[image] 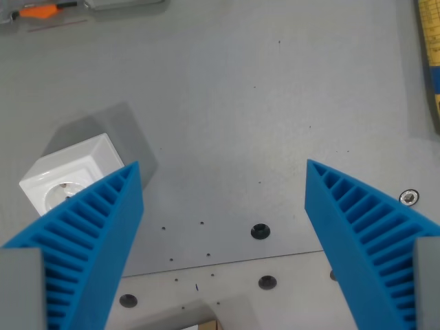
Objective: Move above the white socket
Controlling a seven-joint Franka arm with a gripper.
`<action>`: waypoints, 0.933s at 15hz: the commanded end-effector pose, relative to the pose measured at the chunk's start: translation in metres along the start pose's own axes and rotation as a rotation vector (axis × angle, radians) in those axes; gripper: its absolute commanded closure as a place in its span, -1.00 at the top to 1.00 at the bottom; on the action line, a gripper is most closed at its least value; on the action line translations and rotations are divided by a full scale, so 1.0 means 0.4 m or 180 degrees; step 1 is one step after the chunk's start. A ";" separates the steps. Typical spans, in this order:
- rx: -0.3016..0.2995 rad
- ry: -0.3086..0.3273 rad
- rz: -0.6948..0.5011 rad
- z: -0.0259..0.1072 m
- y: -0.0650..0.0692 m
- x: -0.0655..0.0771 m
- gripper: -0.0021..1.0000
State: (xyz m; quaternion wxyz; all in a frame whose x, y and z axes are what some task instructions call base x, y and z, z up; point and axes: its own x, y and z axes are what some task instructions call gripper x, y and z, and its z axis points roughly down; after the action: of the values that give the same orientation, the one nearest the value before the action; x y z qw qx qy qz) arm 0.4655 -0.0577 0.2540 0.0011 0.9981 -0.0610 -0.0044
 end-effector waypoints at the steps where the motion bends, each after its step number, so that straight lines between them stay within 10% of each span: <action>1: 0.0000 0.0009 0.0001 -0.003 0.000 0.000 1.00; 14: -0.0007 0.0052 -0.0157 0.011 -0.016 -0.010 1.00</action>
State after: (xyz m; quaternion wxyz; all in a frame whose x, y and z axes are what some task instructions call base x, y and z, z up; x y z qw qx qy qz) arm 0.4654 -0.0532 0.2508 0.0013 0.9985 -0.0541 -0.0080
